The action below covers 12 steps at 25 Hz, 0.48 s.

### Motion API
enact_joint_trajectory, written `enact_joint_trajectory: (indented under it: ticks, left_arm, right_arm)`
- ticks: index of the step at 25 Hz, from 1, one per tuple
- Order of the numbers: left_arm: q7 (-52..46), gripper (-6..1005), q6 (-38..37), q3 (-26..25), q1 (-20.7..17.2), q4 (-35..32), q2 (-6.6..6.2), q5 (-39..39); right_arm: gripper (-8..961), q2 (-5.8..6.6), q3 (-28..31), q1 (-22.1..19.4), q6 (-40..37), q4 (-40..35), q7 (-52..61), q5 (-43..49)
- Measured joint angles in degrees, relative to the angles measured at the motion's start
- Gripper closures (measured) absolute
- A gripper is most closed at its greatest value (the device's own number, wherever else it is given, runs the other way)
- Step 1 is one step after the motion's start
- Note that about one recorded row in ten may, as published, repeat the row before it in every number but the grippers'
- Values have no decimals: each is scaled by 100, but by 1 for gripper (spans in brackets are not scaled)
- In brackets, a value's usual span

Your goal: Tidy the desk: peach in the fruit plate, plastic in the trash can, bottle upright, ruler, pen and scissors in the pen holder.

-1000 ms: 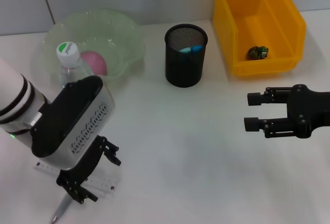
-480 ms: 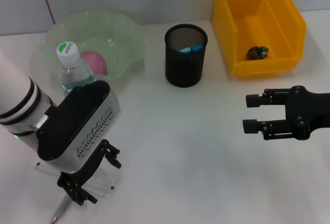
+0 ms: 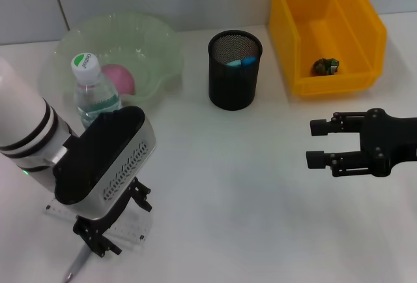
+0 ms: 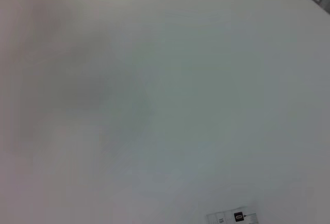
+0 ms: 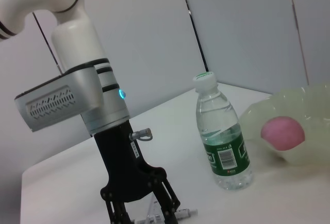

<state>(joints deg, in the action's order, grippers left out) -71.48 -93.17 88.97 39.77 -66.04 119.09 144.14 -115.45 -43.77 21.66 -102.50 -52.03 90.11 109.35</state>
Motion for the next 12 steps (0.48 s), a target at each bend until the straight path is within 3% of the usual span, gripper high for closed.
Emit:
enact_joint_trajectory:
  ticks: [12]
  left_arm:
    - [62,240,141,164,93,227,0,9]
  right_arm:
    - [262,-52,17,39,107,0,7,138]
